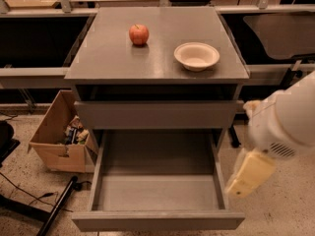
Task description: Close middle drawer
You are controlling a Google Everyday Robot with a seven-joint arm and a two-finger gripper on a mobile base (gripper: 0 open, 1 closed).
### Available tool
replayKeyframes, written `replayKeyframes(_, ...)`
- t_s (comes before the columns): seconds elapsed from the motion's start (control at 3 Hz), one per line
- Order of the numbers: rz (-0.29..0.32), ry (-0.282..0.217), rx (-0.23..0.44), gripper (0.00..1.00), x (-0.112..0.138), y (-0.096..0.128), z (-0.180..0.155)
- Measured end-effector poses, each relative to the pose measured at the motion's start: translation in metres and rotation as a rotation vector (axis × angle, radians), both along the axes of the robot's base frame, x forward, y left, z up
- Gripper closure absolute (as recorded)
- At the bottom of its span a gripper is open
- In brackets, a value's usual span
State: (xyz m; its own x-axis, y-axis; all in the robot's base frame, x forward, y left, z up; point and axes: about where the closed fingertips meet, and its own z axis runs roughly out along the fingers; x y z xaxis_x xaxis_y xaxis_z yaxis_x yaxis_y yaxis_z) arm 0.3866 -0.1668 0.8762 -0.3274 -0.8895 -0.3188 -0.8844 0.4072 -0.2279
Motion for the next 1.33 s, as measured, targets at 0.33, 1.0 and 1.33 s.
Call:
replayKeyframes(0.33,-0.037,0.055,0.012,0.18,-0.014,0.011,-0.078)
replayKeyframes(1.0,-0.081,0.201,0.016,0.64,-0.062,0.012,-0.193)
replayKeyframes(1.33,-0.081,0.199,0.016,0.87,-0.061,0.012,-0.191)
